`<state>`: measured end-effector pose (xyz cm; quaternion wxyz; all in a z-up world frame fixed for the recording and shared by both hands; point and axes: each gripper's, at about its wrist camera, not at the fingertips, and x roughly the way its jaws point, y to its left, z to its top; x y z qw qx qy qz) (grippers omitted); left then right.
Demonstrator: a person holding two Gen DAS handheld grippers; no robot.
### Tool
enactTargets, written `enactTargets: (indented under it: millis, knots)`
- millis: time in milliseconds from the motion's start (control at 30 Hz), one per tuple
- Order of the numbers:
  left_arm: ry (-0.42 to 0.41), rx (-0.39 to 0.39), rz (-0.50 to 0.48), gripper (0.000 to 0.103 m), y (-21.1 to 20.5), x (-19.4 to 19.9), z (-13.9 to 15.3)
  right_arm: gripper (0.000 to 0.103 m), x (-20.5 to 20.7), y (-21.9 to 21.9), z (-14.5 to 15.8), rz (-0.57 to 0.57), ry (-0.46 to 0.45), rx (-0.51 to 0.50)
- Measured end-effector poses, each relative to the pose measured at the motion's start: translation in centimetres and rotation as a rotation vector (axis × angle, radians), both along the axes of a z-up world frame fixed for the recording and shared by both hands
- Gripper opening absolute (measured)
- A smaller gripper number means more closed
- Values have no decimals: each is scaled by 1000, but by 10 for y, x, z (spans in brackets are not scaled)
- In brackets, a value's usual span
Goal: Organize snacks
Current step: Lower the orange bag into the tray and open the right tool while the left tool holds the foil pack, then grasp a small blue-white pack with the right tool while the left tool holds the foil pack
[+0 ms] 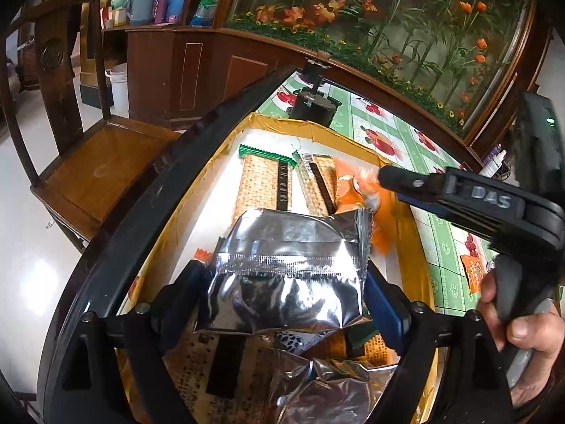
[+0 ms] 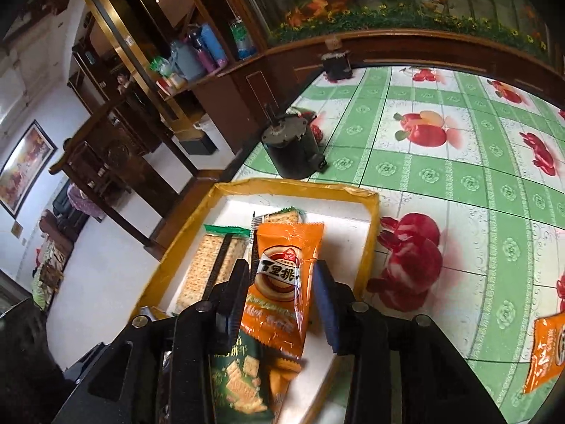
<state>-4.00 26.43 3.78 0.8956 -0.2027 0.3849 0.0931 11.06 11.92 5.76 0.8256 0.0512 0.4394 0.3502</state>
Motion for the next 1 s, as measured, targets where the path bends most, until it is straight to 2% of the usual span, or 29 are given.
enactTargets:
  millis: [67, 300, 533, 800, 933, 1000]
  knots:
    - [-2, 7, 0, 88, -4, 0, 2, 49, -3, -10, 3, -4, -1, 21]
    - [-8, 55, 11, 90, -19, 2, 11, 50, -9, -59, 5, -25, 13, 80]
    - [-41, 63, 12, 90, -37, 3, 24, 51, -8, -106, -3, -69, 22, 105]
    - [-73, 131, -105, 90, -99, 13, 42, 51, 2, -147, -18, -143, 66, 122]
    - [-60, 168, -195, 91, -133, 23, 43, 52, 9, -183, -10, -212, 88, 187]
    - [-44, 178, -243, 91, -149, 29, 40, 58, 14, -214, -4, -282, 79, 210]
